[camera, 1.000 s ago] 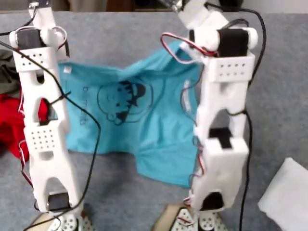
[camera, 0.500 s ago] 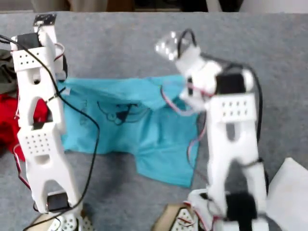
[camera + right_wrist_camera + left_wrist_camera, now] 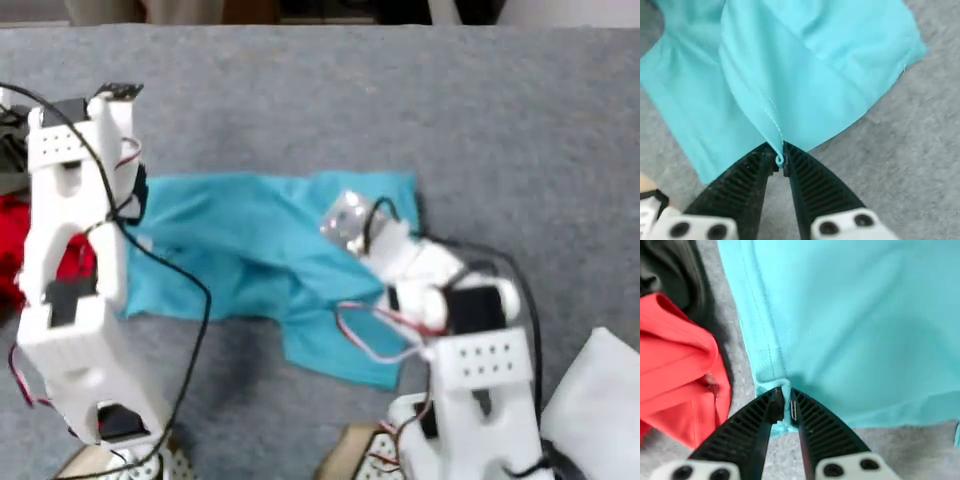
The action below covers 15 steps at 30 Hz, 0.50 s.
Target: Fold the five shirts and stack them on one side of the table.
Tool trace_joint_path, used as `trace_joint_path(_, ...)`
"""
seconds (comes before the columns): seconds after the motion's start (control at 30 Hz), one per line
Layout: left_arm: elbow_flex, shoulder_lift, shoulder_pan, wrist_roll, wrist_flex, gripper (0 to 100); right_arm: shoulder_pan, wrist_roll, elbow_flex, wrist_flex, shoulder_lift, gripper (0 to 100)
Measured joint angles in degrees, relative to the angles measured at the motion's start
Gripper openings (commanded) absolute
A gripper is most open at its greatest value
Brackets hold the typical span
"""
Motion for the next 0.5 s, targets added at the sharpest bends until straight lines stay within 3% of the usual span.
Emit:
trace_joint_path(0.23,15.03,-9.49,-4.48,-2.02,-10.29,2,0.0,3.69,0.35,6.51,-9.58,0.4)
trace_joint_path(0.5,25.49,-10.02,-3.25,-4.48,-13.98,2,-0.18,12.4,3.87,10.99,-11.96,0.4)
